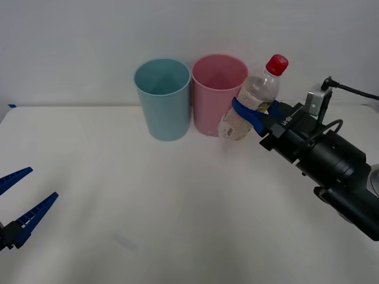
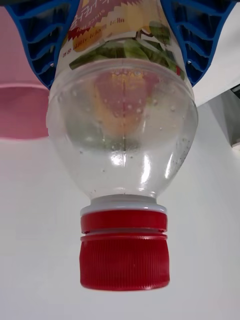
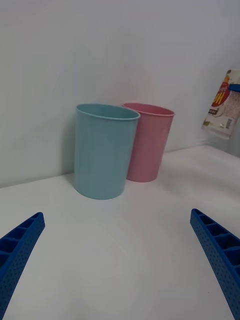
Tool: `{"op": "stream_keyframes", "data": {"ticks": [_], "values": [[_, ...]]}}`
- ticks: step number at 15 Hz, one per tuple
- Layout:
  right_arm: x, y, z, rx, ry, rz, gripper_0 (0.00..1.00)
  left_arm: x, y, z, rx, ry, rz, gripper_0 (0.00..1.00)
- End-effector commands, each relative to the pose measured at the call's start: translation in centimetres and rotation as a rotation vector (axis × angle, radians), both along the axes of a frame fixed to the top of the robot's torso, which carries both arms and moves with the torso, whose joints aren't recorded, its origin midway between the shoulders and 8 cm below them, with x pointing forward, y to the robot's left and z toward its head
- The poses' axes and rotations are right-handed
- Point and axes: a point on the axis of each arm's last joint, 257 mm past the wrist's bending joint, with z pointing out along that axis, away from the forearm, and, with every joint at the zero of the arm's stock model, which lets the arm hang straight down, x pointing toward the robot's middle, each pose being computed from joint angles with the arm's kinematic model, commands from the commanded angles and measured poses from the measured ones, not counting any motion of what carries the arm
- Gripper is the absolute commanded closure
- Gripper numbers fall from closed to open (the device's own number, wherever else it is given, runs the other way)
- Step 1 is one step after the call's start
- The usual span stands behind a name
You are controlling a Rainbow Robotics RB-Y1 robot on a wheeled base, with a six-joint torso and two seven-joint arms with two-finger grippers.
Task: Grasp the object on the table and drop it into the matching bin: aluminum can to the light blue bin, PET bottle to the pink bin.
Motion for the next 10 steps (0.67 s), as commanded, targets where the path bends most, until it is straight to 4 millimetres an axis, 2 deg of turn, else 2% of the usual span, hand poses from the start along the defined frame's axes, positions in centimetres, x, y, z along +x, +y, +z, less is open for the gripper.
{"op": "stream_keyframes", "data": {"ticks": [1, 5, 10], "values": [[1.0, -0.6, 1.8, -0.021, -0.03, 0.0, 1.0, 0.0, 0.0, 0.0, 0.0, 0.0, 0.0, 0.0], [4.0, -1.2, 4.1, -0.054, -0.055, -0.001, 1.0, 0.0, 0.0, 0.0, 0.0, 0.0, 0.0, 0.0], [8.0, -0.5, 6.5, -0.103, -0.08, 0.011, 1.0, 0.0, 0.0, 0.0, 0.0, 0.0, 0.0, 0.0]]}}
